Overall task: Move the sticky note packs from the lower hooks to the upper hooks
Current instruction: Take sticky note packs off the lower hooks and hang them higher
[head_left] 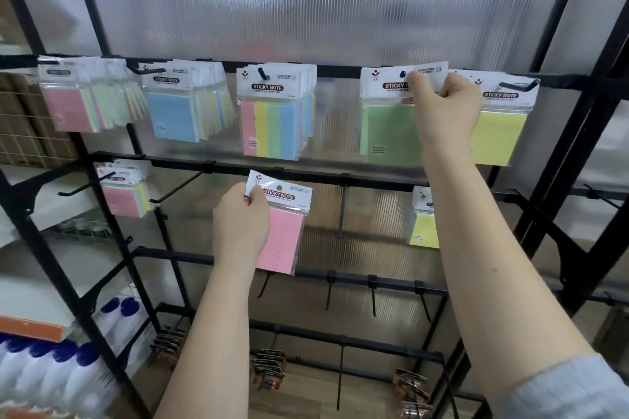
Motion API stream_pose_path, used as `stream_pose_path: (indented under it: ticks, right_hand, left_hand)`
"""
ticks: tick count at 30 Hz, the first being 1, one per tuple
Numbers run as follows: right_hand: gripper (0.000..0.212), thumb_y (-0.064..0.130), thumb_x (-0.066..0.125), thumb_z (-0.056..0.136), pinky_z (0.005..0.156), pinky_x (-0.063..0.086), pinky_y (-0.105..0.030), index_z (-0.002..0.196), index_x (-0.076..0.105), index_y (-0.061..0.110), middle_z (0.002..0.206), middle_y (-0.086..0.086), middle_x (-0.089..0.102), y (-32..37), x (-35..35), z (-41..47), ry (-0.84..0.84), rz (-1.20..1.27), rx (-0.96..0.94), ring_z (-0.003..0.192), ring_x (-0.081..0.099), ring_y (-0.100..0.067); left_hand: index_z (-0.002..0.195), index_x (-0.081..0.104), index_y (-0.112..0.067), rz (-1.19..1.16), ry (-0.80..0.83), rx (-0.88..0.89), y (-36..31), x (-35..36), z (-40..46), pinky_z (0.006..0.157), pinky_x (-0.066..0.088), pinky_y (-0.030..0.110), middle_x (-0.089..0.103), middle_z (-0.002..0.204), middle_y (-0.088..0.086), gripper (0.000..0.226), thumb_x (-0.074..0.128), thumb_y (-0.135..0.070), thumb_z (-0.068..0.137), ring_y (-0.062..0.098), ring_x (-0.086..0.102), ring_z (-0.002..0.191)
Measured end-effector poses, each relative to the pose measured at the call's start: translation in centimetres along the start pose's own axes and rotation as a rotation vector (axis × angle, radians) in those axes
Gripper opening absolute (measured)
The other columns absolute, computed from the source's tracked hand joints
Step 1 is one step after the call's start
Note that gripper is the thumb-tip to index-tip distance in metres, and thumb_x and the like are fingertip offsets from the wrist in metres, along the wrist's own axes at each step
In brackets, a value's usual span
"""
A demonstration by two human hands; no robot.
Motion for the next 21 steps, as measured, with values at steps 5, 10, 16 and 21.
stream_pose_path:
  ticks: [5,10,16,21]
  right_hand:
    - [0.052,0.012,0.062,0.084,0.039,0.016,-0.015,0.054,0.021,0.021,0.033,0.013,0.024,-1.1,0.4,0.4,0.01,0.014,0.043,0.035,0.021,-0.005]
    - [0.05,0.016,0.061,0.084,0.041,0.014,-0.019,0.055,0.02,0.021,0.045,0.011,0.021,-3.1,1.1,1.8,-0.022,-0.051,0.088,0.039,0.018,-0.006]
    - [0.049,0.022,0.064,0.084,0.043,0.017,-0.021,0.06,0.021,0.02,0.06,0.005,0.02,-5.2,2.2,3.0,-0.105,-0.114,0.137,0.054,0.016,-0.011]
    - [0.022,0.026,0.069,0.084,0.073,0.04,-0.016,0.1,0.062,0.012,0.09,0.006,0.059,-6.2,2.1,2.2,-0.213,-0.093,0.135,0.08,0.052,-0.009]
  left_hand:
    - [0.087,0.056,-0.01,0.012,-0.017,-0.006,0.0,-0.2,0.2,0.05,0.03,0.024,0.057,0.076,-0.008,0.026,0.036,-0.022,0.099,0.006,0.049,0.061]
    - [0.088,0.056,-0.012,0.0,-0.01,-0.009,0.0,-0.3,0.3,0.05,0.031,0.022,0.058,0.077,-0.009,0.026,0.036,-0.023,0.1,0.005,0.051,0.062]
    - [0.091,0.057,-0.011,-0.006,-0.023,-0.017,0.5,-0.7,0.7,0.05,0.032,0.023,0.059,0.08,-0.007,0.026,0.036,-0.023,0.1,0.006,0.052,0.065]
    - [0.093,0.057,-0.015,-0.015,-0.009,-0.008,0.9,-1.3,1.0,0.053,0.035,0.023,0.06,0.085,-0.006,0.024,0.036,-0.024,0.1,0.005,0.055,0.072]
Point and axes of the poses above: each hand's wrist, its own z-axis towards the middle knuckle, its own x-axis out of the palm, y = z × x, the point moved 8 cm from there along z, towards the middle knuckle
